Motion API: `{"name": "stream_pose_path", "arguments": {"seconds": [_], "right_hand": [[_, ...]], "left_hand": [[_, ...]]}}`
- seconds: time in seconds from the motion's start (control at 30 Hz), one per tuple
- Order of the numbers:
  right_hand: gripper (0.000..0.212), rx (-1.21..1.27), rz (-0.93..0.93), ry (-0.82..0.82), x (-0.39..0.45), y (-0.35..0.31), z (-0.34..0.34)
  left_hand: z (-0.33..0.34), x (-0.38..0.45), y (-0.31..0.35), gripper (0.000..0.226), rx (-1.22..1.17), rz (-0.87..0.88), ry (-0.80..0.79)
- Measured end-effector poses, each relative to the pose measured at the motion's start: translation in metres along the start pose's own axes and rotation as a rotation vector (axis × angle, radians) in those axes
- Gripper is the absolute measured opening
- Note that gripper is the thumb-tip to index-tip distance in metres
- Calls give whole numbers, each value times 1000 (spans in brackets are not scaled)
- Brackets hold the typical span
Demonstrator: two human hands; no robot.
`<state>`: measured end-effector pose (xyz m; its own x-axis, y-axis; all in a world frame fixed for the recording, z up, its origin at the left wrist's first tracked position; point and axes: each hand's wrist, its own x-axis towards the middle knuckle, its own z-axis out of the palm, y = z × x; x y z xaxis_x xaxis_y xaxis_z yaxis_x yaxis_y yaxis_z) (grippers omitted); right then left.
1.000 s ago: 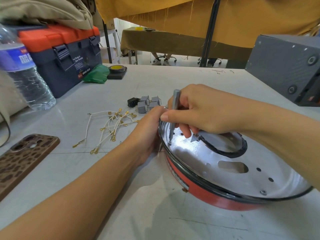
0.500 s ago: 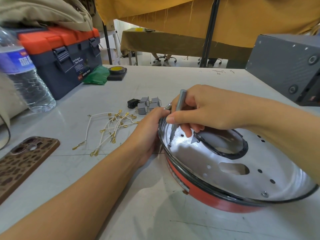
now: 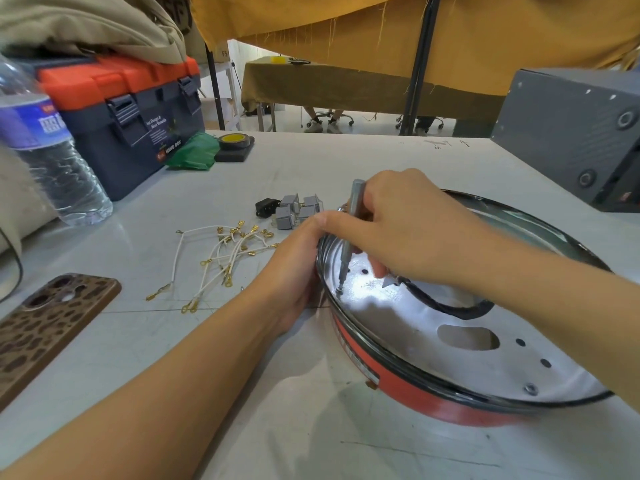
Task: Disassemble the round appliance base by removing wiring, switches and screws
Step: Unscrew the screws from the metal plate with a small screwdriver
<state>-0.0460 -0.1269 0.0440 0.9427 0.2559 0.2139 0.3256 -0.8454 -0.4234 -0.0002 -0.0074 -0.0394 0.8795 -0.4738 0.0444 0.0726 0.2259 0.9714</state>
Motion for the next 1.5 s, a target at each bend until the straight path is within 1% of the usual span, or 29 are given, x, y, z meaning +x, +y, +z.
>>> {"name": "stream_pose_path", "arguments": {"seconds": [0.07,0.13,0.2,0.33,0.43,0.5,0.77,0.93,1.03,1.2,1.27,1.33,1.4,1.5], "right_hand": [[48,-52,11,-15,0,-2,-4],[47,-26,37,-83,1,-4,-5],[48,14,39,-113,3,-3,-5],[53,64,3,-155,3,-3,-7],[58,19,-53,-171,3,-3,-10],[58,-4,-78,-197,5,-3,-12],[43,78,-125,-335,8,3,-21],[24,187,-155,-423,11,7,-22],[20,204,-160,-469,13,10,-24],[14,277,-146,-562,13,15,-32],[14,302,-130,-551,12,16,-30],[14,364,-98,-504,11,17,-26],[14,458,-48,-454,9,16,-19],[19,562,18,-344,6,15,-7]], "left_hand": [[-1,1,0,31,6,-6,16],[-1,-1,0,33,22,-13,20],[0,-2,1,31,24,-18,33],[0,-1,1,35,21,-1,65],[-2,1,-1,29,71,14,100],[-2,2,-1,30,79,-3,113],[0,1,0,32,105,-27,144],[1,2,1,42,106,-72,148],[2,0,2,39,88,-82,132],[2,0,1,45,70,-81,138],[2,0,0,46,67,-84,145],[2,-1,1,43,76,-79,136],[1,-1,1,41,88,-65,98],[0,-1,2,52,120,26,-13]]}}
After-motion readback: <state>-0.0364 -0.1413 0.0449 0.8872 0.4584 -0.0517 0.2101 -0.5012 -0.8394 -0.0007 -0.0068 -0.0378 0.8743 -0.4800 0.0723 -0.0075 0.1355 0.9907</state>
